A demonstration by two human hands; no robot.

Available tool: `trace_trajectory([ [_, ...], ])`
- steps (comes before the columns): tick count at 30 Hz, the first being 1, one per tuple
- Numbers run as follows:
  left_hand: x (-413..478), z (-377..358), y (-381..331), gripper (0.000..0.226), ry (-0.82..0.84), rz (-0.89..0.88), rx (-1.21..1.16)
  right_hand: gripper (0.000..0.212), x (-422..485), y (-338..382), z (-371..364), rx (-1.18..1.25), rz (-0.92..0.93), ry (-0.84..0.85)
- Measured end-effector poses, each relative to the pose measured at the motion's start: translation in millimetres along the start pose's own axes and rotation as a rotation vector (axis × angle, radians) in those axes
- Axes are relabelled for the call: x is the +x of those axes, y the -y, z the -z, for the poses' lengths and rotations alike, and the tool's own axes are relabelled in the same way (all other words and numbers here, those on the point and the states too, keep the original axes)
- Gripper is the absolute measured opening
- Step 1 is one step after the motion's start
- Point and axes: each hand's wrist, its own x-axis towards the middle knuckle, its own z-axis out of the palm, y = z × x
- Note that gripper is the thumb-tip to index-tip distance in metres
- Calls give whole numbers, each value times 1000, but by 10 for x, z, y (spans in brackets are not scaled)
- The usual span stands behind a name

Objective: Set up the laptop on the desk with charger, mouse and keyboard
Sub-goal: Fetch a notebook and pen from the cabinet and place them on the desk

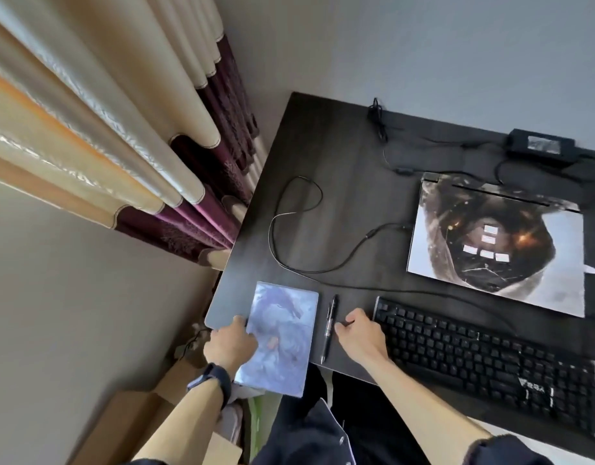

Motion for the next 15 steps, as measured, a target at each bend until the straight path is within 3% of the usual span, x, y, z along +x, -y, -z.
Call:
trace_trajectory([
  [2,110,104,-55,28,-74,-66,161,27,-18,32,73,24,-3,-28],
  [5,388,271,-254,35,-203,-213,171,25,67,112,187,70,10,-118],
  [10,780,370,-696,35,-407,-659,286,23,279,378,323,-9,131,-254],
  [12,894,390,-811,37,-449,-809,428,26,368,485,324,-106,221,-259],
  [15,1076,434,-884,41,-482,-888,594,31,522,589,304,-229,326,-182],
])
